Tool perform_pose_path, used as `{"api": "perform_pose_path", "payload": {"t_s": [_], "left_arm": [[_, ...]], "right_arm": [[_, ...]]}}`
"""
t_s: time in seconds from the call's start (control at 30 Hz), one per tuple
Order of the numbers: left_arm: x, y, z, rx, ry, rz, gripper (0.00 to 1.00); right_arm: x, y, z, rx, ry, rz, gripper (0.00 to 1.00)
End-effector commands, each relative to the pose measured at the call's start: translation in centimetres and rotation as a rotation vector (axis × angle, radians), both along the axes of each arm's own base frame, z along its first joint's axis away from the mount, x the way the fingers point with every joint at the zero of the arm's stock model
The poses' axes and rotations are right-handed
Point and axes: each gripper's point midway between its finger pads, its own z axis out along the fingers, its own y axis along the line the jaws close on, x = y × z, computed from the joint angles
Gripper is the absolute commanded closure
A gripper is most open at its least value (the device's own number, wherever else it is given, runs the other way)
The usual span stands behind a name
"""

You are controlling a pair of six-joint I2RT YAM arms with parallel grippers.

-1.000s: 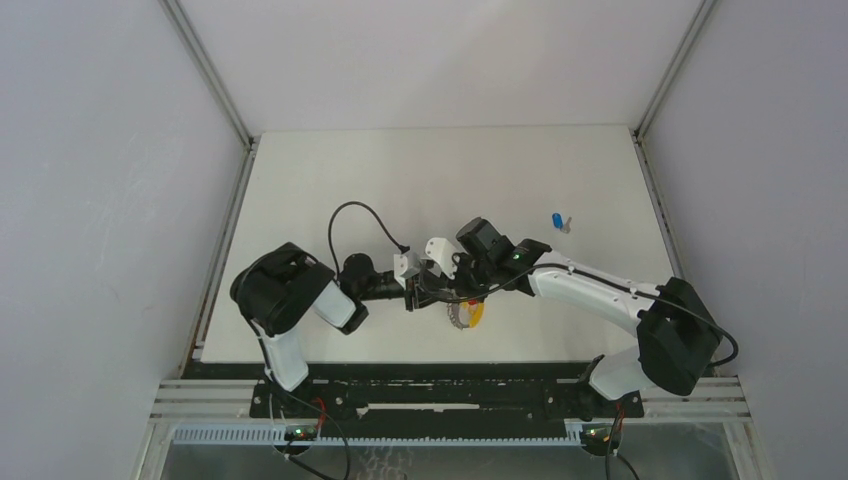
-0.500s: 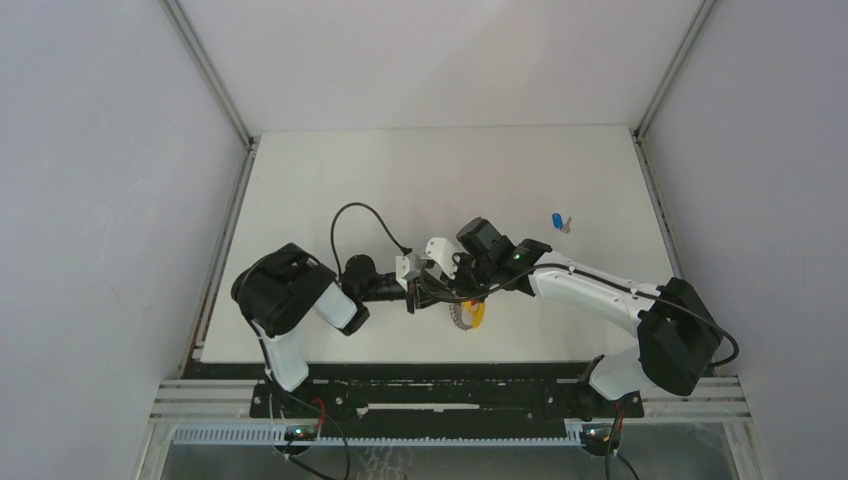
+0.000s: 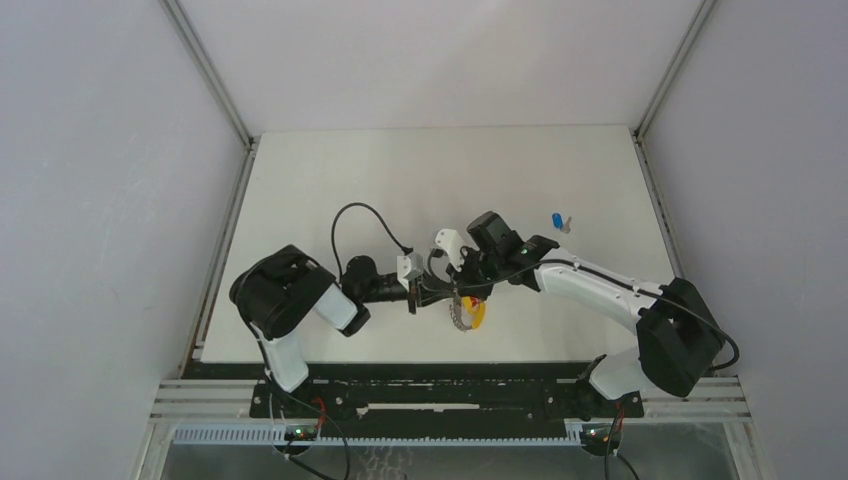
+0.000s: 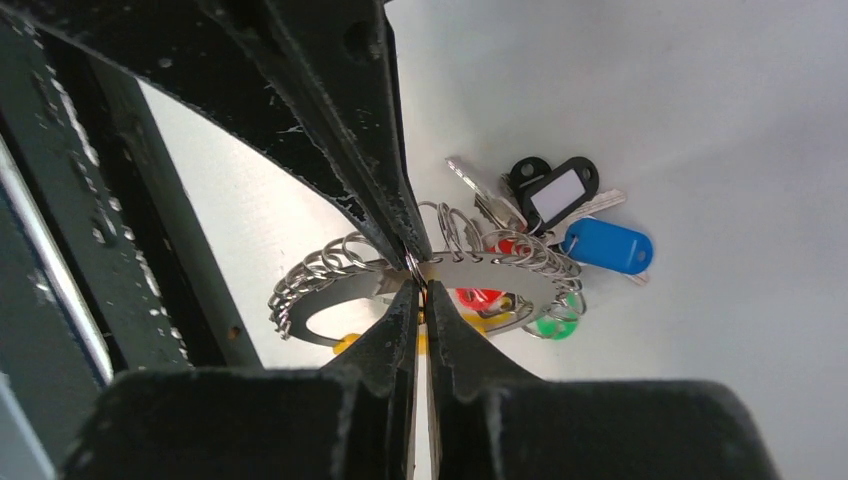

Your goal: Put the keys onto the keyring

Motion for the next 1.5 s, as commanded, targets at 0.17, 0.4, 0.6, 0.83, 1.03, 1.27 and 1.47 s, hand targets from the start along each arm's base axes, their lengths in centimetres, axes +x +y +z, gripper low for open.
{"api": "perform_pose_path", "payload": {"t_s": [0.17, 0.4, 0.6, 0.83, 1.03, 1.27, 1.47], "left_arm": [[0.5, 0.1, 3.0, -0.066, -0.108, 0.050, 1.00], [0.6, 0.2, 3.2, -0.070, -0.103, 0.060, 1.00], [0.7, 0.2, 3.1, -0.069, -0.097, 0.067, 1.00], [0.8, 0.2, 3.3, -0.072, -0.097, 0.071, 1.00], [0.7, 0.2, 3.6, -0.079, -0.097, 0.077, 1.00], [0.6, 0.4, 4.8, -0.102, -0.117, 0.081, 1.00], [0.5, 0.6, 5.5, -0.115, -0.132, 0.091, 1.00]], "right_arm": [[-1.0, -0.1, 1.5, 0.244, 0.155, -0.094, 1.00], [-1.0, -0.7, 1.1, 0.281, 0.197, -0.134, 0.96], [-1.3, -0.8, 0.9, 0.297, 0.217, -0.139, 0.89], [-1.3, -0.6, 1.4, 0.320, 0.212, -0.129, 0.90], [-1.5, -0.7, 0.9, 0.329, 0.244, -0.139, 1.00], [-0.9, -1.0, 0.9, 0.362, 0.314, -0.198, 1.00], [-1.1, -1.0, 0.1, 0.382, 0.426, -0.223, 1.00]]}}
